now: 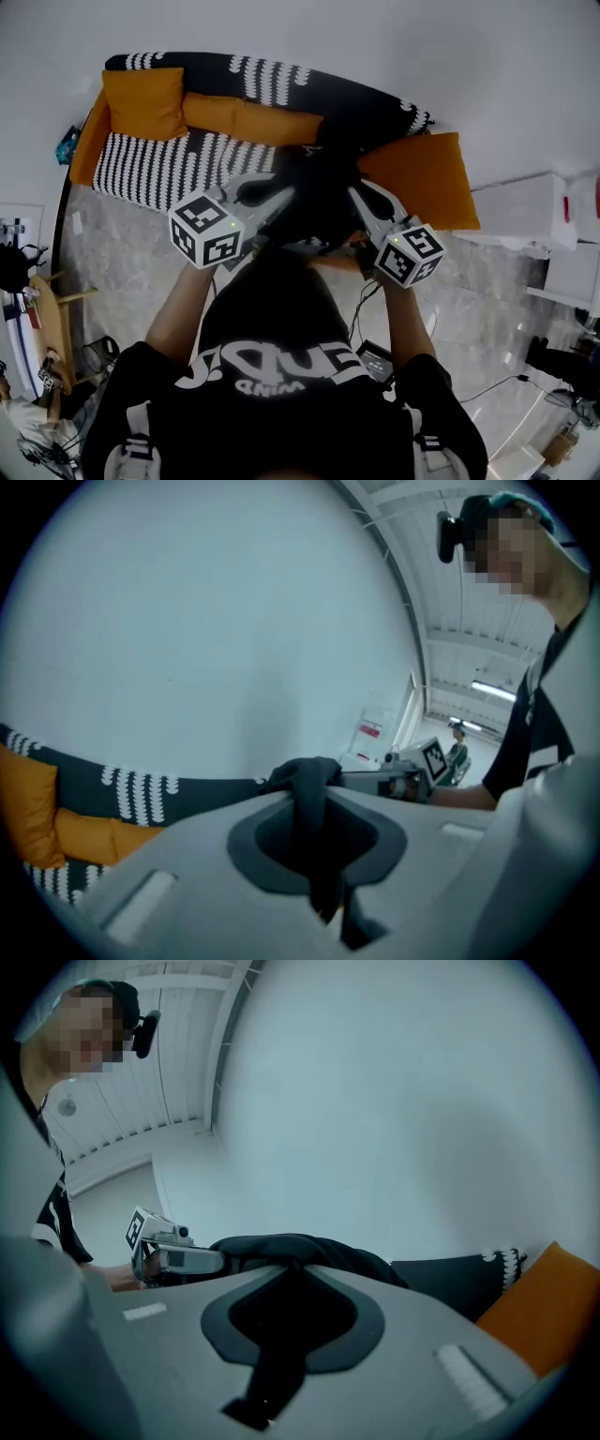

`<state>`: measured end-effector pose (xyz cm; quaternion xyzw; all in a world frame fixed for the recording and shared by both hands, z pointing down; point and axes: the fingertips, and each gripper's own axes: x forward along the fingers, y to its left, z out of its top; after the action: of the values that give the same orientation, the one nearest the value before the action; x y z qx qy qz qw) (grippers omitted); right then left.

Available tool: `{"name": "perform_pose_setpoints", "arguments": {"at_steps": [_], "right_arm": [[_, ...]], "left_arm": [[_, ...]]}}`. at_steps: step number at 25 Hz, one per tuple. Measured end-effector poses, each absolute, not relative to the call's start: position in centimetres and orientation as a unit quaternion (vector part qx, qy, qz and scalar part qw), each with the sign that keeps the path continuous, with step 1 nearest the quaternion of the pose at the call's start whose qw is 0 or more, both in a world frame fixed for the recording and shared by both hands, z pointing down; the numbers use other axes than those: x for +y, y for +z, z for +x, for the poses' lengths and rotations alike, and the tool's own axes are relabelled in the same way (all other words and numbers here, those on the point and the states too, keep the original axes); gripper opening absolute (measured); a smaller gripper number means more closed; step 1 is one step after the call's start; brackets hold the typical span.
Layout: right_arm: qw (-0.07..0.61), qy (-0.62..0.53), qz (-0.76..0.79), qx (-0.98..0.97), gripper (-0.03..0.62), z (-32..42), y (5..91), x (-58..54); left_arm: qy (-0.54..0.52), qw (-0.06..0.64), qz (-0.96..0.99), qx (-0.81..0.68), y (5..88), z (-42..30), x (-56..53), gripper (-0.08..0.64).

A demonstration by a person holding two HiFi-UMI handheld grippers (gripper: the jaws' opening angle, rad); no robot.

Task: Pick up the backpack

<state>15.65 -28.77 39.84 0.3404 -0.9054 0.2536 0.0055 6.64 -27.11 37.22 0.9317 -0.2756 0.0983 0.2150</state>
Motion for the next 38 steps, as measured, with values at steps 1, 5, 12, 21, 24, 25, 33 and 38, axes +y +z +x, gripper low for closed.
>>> {"name": "perform_pose_setpoints", "arguments": {"at_steps": [1, 5, 12, 21, 24, 25, 33, 38], "right_arm": [[0.004, 0.253, 0.340, -0.906, 0.043, 15.4, 39.8, -28.3], [0.001, 0.255, 0.342, -0.905, 0.041, 14.4, 39.8, -25.4], [-0.011, 0.265, 0.375, -0.888, 0.041, 11.8, 39.9, -18.4], [-0.037, 0.282, 0.428, -0.858, 0.041, 7.5, 39.7, -7.4], [-0.027, 0.281, 0.433, -0.856, 0.041, 6.3, 39.4, -3.8], [-0.016, 0.276, 0.430, -0.859, 0.041, 5.9, 39.3, -2.8], [0.007, 0.269, 0.406, -0.873, 0.041, 5.8, 38.9, 3.4], [0.028, 0.233, 0.411, -0.881, 0.041, 5.2, 38.4, 5.6]], "left_arm": [[0.097, 0.217, 0.931, -0.277, 37.2, 6.4, -26.6, 0.032], [0.099, 0.223, 0.932, -0.269, 37.3, 5.3, -23.9, 0.032], [0.102, 0.218, 0.939, -0.246, 37.4, 2.5, -17.7, 0.032], [0.108, 0.198, 0.954, -0.197, 36.9, -2.0, -7.6, 0.032], [0.109, 0.202, 0.955, -0.190, 36.7, -3.2, -4.5, 0.032], [0.109, 0.205, 0.954, -0.188, 36.7, -3.6, -3.6, 0.032], [0.107, 0.217, 0.950, -0.196, 36.6, -3.6, 2.3, 0.031], [0.091, 0.206, 0.952, -0.206, 36.4, -4.4, 4.7, 0.032]]}}
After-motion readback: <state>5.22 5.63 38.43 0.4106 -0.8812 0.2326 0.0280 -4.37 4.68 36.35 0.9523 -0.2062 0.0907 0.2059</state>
